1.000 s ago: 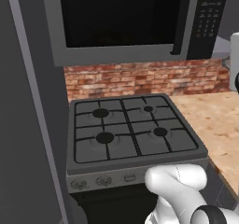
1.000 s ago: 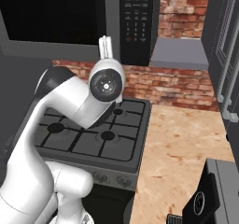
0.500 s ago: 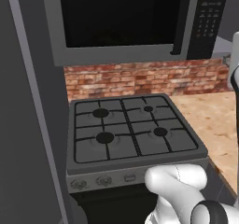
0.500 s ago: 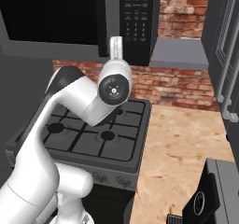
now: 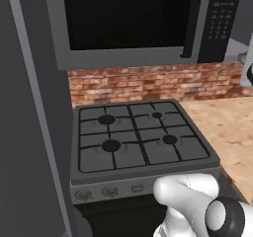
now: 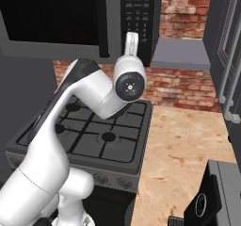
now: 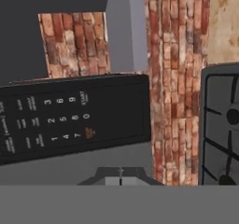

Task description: Transport the chicken drumstick from the fridge to the microwave and turn on the microwave.

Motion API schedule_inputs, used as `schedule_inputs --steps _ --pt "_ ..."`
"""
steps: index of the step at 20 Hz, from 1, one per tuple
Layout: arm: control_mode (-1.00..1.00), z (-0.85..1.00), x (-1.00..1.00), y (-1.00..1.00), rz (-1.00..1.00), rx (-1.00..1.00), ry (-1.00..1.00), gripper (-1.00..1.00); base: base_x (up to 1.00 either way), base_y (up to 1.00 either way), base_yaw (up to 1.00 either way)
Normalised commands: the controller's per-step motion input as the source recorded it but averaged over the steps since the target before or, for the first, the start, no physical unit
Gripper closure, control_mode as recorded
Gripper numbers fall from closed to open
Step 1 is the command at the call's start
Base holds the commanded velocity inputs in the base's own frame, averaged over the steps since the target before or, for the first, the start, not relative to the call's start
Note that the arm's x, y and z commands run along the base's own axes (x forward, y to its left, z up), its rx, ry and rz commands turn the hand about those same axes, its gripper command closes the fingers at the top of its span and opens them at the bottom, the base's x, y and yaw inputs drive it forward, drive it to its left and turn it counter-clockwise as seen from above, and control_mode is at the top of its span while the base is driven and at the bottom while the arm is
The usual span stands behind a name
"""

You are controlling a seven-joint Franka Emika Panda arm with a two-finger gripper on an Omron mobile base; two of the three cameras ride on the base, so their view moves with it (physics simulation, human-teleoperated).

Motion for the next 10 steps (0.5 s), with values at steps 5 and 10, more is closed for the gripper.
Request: schedule_inputs --steps 5,10 --pt "-1.00 0.18 0.23 -0.08 0.00 0.10 0.00 1.00 0.00 0.00 0.00" --pt "-1.00 0.10 0.19 0.00 0.00 0.05 0.00 1.00 0.00 0.00 0.00"
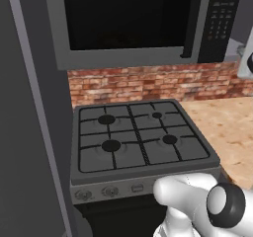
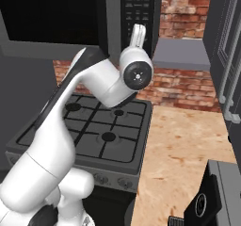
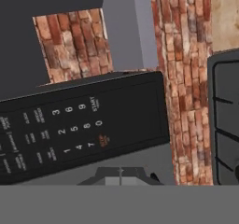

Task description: Transport the chicken drumstick from the fridge to the microwave and turn on the microwave.

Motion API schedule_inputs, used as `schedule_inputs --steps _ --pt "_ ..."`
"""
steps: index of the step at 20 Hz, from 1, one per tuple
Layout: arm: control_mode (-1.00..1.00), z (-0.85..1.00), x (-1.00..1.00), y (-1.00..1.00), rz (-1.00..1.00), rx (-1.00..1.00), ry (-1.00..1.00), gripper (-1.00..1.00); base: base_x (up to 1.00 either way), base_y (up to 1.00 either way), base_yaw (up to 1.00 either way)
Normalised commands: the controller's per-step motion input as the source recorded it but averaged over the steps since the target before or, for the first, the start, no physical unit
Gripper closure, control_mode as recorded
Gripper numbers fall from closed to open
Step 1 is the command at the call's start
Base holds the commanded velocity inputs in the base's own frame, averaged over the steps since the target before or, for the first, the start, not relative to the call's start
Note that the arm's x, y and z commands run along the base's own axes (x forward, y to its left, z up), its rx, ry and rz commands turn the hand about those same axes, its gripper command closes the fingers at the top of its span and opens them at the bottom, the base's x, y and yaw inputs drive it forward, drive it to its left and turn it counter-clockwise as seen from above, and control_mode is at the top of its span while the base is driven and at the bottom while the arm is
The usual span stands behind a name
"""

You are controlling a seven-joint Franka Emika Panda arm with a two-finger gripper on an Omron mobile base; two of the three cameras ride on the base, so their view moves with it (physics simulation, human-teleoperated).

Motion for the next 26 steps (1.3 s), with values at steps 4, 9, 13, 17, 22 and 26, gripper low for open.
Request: schedule_inputs --steps 4,9,13,17,22,26 --pt "-1.00 0.00 0.24 0.00 0.00 0.01 0.00 1.00 0.00 0.00 0.00" --pt "-1.00 0.00 0.25 0.00 0.00 0.00 0.00 1.00 0.00 0.00 0.00" --pt "-1.00 0.02 0.26 0.00 0.00 0.02 -0.01 1.00 0.00 0.00 0.00" --pt "-1.00 0.10 0.21 0.00 0.00 0.03 -0.01 1.00 0.00 0.00 0.00" --pt "-1.00 0.11 0.18 0.00 0.00 0.03 -0.01 1.00 0.00 0.00 0.00" --pt "-1.00 0.03 0.15 -0.05 0.00 0.04 -0.01 1.00 0.00 0.00 0.00"
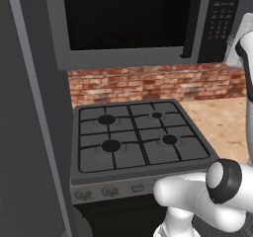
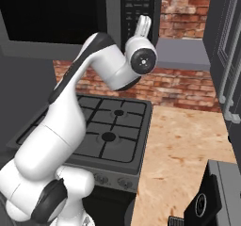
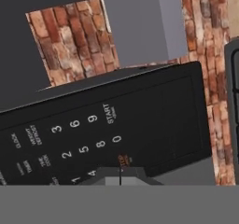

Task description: Transport the chicken drumstick from the fridge to the microwave and turn on the microwave.

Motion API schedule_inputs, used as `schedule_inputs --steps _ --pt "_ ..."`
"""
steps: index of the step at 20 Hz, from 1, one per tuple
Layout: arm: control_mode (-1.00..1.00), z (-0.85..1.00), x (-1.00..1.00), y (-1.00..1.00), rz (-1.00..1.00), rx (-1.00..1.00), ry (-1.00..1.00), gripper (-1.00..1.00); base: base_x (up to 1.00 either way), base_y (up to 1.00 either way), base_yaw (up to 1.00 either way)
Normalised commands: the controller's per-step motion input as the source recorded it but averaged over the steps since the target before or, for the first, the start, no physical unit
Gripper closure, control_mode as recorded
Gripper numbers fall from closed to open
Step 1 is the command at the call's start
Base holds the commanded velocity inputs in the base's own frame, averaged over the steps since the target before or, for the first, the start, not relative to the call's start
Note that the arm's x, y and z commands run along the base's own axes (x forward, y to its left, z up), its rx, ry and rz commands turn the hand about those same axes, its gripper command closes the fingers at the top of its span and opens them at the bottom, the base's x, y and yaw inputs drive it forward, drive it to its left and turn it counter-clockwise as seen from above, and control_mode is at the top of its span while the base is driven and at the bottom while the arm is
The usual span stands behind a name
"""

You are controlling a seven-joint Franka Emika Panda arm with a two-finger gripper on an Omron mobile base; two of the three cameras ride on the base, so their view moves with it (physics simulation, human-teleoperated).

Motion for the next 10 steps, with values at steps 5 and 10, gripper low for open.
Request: schedule_inputs --steps 5,10 --pt "-1.00 0.00 0.10 -0.09 0.00 0.03 -0.01 1.00 0.00 0.00 0.00" --pt "-1.00 0.00 0.09 -0.11 0.00 0.02 -0.01 1.00 0.00 0.00 0.00"
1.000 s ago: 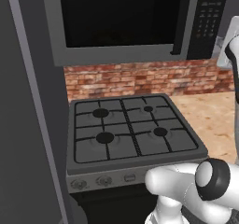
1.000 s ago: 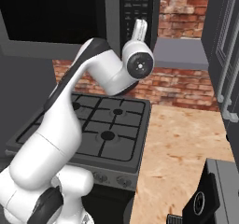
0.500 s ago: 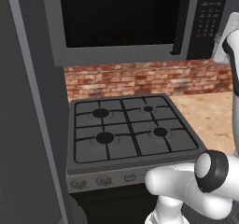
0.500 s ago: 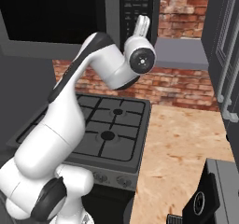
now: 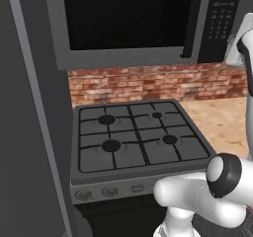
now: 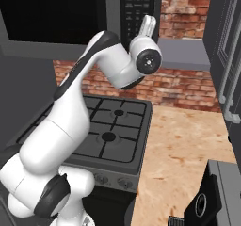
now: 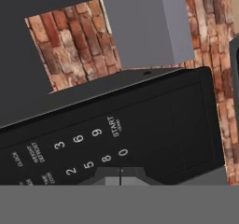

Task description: Transport the chicken drumstick from the fridge to the microwave and turn on the microwave.

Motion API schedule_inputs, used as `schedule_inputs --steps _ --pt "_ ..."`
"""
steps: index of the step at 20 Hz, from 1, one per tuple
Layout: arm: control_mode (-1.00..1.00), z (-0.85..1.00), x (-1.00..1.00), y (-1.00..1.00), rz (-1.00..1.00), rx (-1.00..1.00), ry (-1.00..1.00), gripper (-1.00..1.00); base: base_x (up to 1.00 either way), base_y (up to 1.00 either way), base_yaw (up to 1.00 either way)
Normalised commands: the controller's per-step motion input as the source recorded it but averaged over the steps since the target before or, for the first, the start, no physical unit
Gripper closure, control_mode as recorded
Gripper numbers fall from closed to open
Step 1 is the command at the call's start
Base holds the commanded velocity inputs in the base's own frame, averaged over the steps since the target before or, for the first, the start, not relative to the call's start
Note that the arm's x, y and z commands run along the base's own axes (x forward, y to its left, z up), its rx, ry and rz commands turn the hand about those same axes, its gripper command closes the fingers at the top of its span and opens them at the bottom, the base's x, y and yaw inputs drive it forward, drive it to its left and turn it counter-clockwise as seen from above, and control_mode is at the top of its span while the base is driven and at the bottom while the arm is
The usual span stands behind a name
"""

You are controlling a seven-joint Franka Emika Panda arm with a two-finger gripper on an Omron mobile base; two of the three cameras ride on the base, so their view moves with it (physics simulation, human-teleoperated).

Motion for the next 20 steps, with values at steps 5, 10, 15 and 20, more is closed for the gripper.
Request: schedule_inputs --steps 5,10,15,20 --pt "-1.00 0.00 0.02 -0.01 0.00 0.00 -0.01 1.00 0.00 0.00 0.00" --pt "-1.00 0.00 0.04 0.00 0.00 0.00 0.00 1.00 0.00 0.00 0.00" --pt "-1.00 -0.02 0.18 0.00 0.00 0.00 0.00 1.00 0.00 0.00 0.00" --pt "-1.00 -0.06 0.21 -0.01 0.00 0.00 0.00 1.00 0.00 0.00 0.00"
